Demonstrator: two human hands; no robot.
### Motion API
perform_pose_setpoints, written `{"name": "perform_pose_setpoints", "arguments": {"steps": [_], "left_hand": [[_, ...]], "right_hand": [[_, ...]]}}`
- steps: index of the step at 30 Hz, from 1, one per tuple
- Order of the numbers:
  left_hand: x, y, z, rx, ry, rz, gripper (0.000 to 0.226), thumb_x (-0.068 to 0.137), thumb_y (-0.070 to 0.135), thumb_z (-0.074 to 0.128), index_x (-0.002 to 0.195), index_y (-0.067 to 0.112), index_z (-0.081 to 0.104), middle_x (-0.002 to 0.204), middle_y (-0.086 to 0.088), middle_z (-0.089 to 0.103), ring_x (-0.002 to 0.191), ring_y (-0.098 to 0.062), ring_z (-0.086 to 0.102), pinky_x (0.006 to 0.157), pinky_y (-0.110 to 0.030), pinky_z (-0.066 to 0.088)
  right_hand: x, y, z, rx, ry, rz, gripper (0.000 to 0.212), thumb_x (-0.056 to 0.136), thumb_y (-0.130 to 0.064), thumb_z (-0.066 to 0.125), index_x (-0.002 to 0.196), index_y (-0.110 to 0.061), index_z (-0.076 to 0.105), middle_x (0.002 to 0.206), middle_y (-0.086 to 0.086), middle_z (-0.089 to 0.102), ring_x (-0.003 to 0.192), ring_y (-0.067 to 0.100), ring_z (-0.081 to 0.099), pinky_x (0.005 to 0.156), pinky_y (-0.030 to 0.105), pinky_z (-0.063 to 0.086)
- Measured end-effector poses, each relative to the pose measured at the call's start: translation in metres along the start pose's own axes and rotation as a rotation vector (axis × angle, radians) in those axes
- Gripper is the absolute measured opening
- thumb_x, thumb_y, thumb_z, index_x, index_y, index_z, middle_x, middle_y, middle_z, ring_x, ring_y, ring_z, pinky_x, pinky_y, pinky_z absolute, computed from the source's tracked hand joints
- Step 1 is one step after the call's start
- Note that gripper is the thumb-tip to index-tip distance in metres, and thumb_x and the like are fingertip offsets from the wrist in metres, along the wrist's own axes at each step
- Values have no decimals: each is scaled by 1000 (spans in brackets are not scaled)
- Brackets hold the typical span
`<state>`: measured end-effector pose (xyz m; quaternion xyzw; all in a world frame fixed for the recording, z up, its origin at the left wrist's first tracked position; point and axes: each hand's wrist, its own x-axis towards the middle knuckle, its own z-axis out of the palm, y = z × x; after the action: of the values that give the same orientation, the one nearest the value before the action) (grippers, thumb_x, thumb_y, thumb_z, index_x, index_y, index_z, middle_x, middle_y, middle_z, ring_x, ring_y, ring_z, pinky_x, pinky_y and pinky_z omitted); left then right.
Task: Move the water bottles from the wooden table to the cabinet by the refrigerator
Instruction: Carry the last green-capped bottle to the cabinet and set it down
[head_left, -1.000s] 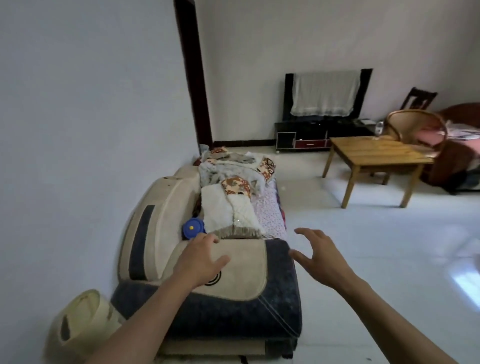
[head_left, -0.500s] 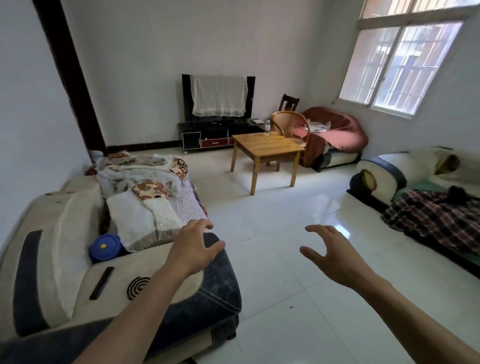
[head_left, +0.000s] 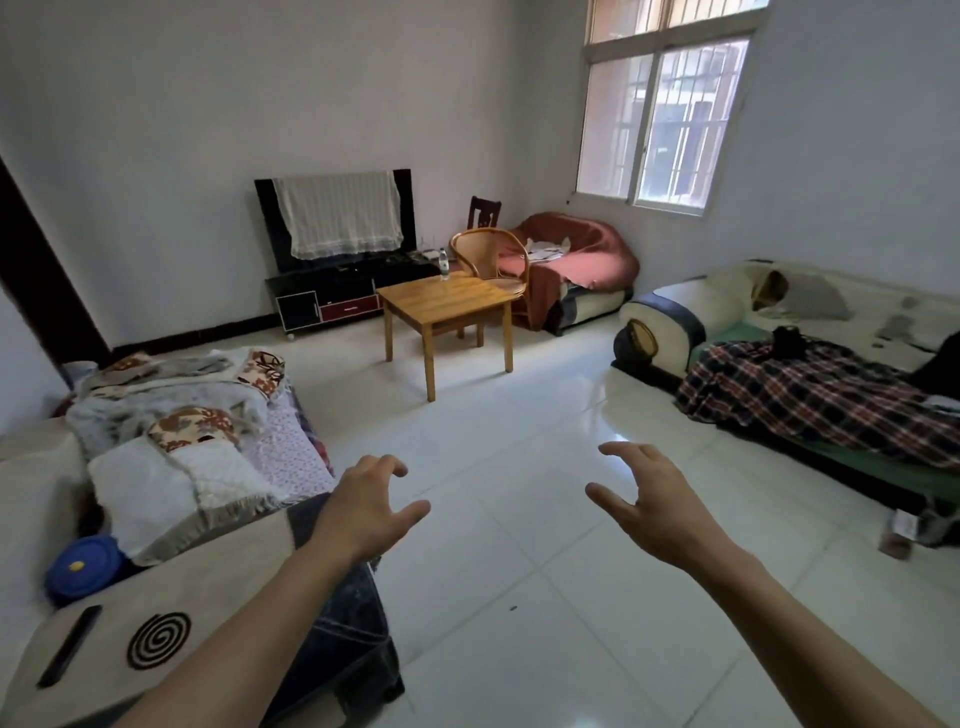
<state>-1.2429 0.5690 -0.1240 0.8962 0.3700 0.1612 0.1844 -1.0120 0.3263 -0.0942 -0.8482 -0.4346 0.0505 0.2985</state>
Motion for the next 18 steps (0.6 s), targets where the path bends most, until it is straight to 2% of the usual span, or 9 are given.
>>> {"name": "perform_pose_setpoints", "arguments": {"steps": [8,11,18], "left_hand": [[29,59,43,3,-56,52,55,81,57,66,124,25,54,131,3,53,112,-15,52,93,-31,47],[47,64,55,-4,-71,57,55,81,57,66,125,26,53,132,5,52,115,-14,52,94,-31,47],[114,54,65,-87,-62,102,57,81,57,66,126,25,53,133,4,52,117,-14,51,94,-31,46]], "right_hand": [[-2,66,-28,38,60,86,54,90,-52,57,137,-29,47,143,-3,46,131,15,42,105,32,40],[10,74,-25,29,43,95,53,90,-53,57,137,-31,46,142,-5,45,131,13,41,104,29,37],[68,61,-19,-48,66,103,53,90,-54,55,137,-31,45,144,-3,45,130,14,42,103,30,37]]}}
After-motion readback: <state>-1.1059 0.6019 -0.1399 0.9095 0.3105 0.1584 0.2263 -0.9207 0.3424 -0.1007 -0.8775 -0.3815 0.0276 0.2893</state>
